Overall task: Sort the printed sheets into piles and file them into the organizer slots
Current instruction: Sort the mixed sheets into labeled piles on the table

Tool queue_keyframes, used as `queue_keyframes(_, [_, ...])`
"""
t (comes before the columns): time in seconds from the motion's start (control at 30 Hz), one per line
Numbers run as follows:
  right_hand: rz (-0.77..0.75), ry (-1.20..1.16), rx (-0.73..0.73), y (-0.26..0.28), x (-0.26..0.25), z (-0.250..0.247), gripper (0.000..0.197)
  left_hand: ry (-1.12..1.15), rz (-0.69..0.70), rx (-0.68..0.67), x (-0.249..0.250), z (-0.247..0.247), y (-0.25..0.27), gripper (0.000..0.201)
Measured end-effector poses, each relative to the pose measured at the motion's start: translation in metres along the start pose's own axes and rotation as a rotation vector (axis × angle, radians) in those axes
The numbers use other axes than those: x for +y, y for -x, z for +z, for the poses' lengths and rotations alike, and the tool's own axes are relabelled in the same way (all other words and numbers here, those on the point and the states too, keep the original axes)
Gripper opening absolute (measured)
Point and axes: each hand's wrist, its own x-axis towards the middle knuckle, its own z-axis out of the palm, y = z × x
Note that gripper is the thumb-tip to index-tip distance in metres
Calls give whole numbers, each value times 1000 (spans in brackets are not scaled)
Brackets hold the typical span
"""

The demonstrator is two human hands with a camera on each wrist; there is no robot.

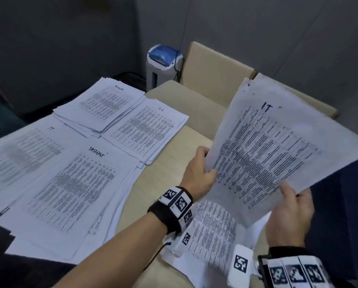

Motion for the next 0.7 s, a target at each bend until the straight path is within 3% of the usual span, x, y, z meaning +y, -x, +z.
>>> queue_keyframes(0.1, [17,201,24,5,35,-11,34,-141,-78,46,-20,7,7,35])
queue_keyframes(0.23, [221,598,-120,14,88,-32,28,-306,-281,-110,-71,8,21,23])
queue_keyframes(0.37, [161,525,-190,9,78,-25,37,-201,-300,-127,-80,-5,30,34])
queue_keyframes(0.57, [128,514,-327,30,74,32,30,-80,-332,129,-67,-68,45,36])
queue_keyframes(0.7, [281,466,-423,65,87,72,23,-63,-361,285,-55,-141,56,32])
